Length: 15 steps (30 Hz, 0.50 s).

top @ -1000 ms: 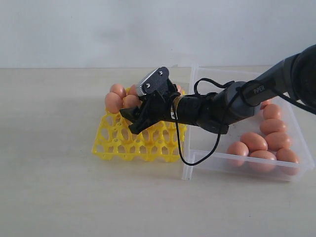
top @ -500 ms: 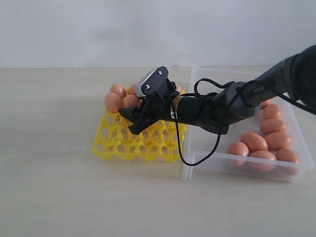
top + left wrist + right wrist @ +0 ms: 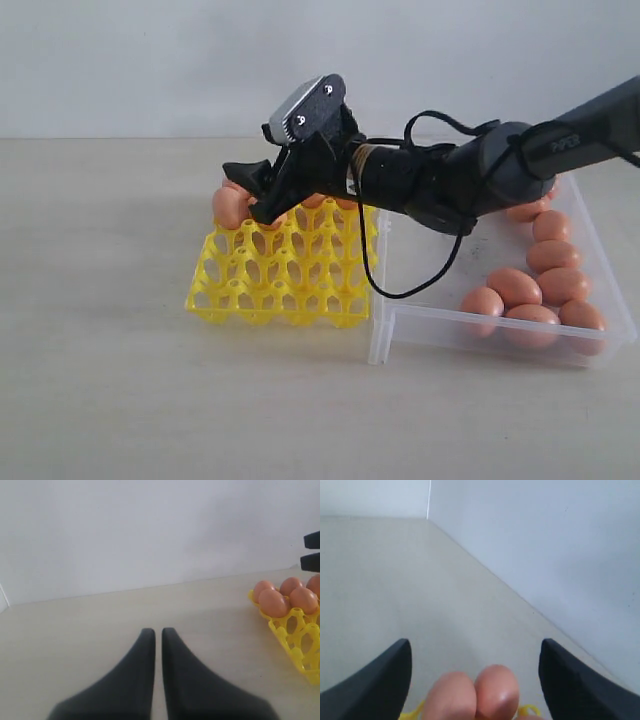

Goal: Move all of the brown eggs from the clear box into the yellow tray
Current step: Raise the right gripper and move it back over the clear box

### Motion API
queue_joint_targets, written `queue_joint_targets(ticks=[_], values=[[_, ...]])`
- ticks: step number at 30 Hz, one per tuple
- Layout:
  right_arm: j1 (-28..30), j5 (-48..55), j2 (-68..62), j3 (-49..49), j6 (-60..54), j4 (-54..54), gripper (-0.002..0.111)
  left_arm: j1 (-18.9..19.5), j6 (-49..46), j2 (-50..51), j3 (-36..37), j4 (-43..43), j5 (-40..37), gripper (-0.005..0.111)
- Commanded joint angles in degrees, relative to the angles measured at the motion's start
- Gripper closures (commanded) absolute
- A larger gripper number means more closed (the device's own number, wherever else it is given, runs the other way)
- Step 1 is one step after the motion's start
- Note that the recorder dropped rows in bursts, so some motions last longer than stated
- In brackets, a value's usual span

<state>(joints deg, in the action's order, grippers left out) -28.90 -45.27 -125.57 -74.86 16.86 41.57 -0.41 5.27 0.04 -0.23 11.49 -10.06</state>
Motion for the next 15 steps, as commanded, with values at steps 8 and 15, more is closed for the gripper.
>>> queue_joint_targets(ticks=[8, 15], values=[[0.3, 15.1, 19.3, 11.5, 1.8, 3.0, 0.057, -0.3, 0.3, 0.0, 0.2, 0.0, 0.2, 0.103], [0.4, 69.1, 28.4, 7.7, 4.0, -7.7, 0.096, -0.3, 0.3, 0.0, 0.2, 0.0, 0.2, 0.103]])
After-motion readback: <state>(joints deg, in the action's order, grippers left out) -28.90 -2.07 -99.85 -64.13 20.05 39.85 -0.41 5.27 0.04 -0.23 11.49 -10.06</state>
